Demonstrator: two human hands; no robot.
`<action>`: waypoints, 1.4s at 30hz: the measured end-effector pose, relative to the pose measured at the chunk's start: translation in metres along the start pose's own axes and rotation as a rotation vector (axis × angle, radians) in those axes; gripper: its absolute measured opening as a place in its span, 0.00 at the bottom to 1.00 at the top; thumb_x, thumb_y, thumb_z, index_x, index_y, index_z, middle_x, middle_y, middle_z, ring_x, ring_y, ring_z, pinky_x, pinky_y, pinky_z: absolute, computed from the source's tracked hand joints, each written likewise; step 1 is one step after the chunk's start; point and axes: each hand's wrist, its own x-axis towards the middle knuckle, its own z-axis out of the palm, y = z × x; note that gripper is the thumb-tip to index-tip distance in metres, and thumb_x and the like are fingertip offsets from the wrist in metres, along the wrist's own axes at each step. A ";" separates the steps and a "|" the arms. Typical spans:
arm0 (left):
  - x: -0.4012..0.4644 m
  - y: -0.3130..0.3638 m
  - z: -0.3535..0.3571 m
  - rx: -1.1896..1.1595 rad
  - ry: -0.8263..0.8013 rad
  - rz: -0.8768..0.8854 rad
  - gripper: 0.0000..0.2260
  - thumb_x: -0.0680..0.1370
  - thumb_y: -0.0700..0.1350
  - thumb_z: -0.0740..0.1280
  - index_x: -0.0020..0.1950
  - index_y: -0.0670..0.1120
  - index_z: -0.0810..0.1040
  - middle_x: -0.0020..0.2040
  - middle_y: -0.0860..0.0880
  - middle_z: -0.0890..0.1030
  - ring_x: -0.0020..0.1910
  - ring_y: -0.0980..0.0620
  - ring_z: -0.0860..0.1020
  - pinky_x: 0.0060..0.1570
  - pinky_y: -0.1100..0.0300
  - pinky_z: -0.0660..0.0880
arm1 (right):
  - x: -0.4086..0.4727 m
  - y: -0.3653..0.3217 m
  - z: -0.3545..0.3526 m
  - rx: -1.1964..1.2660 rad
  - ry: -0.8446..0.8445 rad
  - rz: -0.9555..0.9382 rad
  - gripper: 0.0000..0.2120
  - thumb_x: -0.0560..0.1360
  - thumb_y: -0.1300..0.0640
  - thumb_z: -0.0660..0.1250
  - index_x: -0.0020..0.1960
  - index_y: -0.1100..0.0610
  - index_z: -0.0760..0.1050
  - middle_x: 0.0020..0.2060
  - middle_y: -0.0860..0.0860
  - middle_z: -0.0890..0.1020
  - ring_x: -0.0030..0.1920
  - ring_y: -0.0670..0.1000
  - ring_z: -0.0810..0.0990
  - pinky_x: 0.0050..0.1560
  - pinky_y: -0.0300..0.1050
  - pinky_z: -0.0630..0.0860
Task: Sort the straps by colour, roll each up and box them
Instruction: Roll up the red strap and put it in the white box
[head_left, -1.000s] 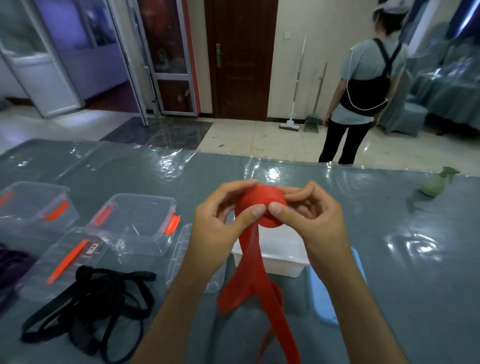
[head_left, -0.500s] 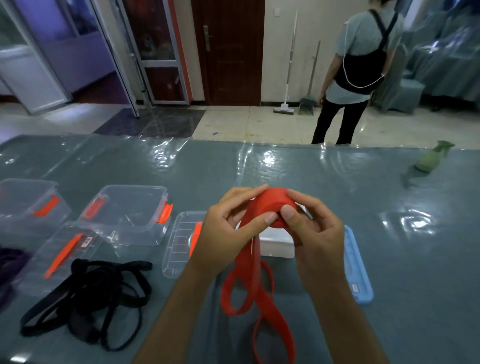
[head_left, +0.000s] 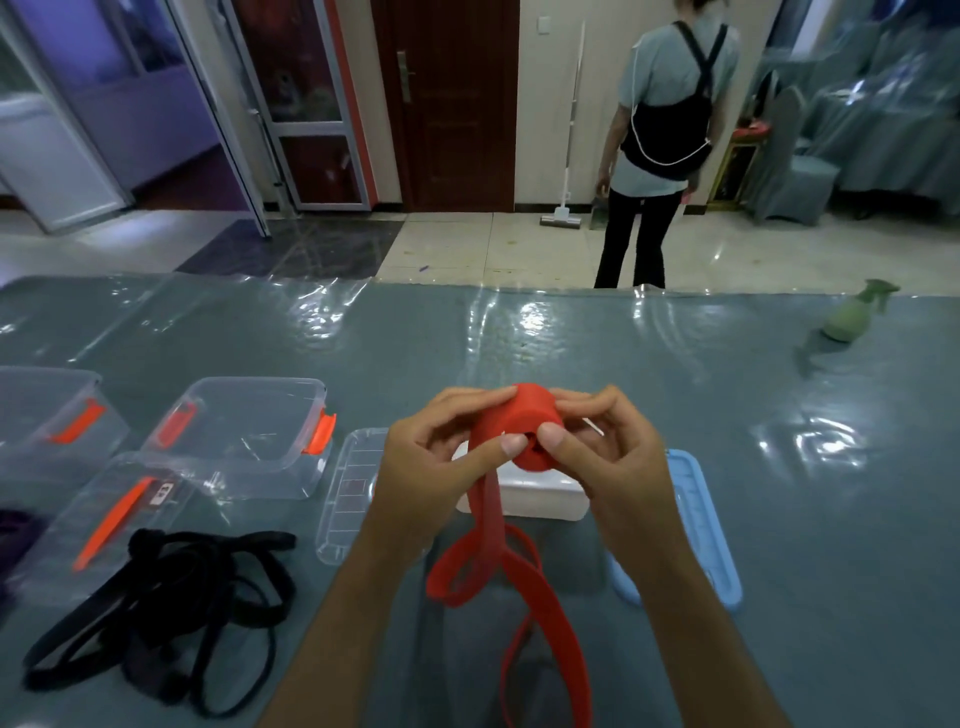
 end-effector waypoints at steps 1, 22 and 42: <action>0.001 0.000 0.000 -0.012 0.016 -0.009 0.20 0.71 0.42 0.81 0.62 0.51 0.86 0.59 0.46 0.86 0.61 0.45 0.85 0.60 0.57 0.80 | 0.004 -0.001 -0.002 -0.036 -0.013 0.002 0.15 0.67 0.50 0.83 0.45 0.53 0.80 0.54 0.59 0.87 0.55 0.57 0.87 0.53 0.47 0.84; 0.014 -0.005 -0.010 0.006 -0.036 0.004 0.20 0.69 0.41 0.81 0.60 0.48 0.87 0.59 0.43 0.85 0.60 0.44 0.85 0.61 0.54 0.81 | 0.021 0.009 -0.002 0.021 -0.096 -0.061 0.18 0.72 0.47 0.81 0.58 0.52 0.82 0.56 0.61 0.84 0.58 0.63 0.85 0.56 0.53 0.83; 0.009 -0.008 -0.016 0.073 0.055 -0.026 0.16 0.69 0.46 0.83 0.56 0.54 0.87 0.54 0.47 0.88 0.57 0.45 0.86 0.61 0.53 0.82 | 0.020 0.007 0.000 -0.128 -0.067 -0.058 0.13 0.68 0.59 0.81 0.50 0.52 0.83 0.50 0.55 0.87 0.54 0.58 0.88 0.50 0.44 0.84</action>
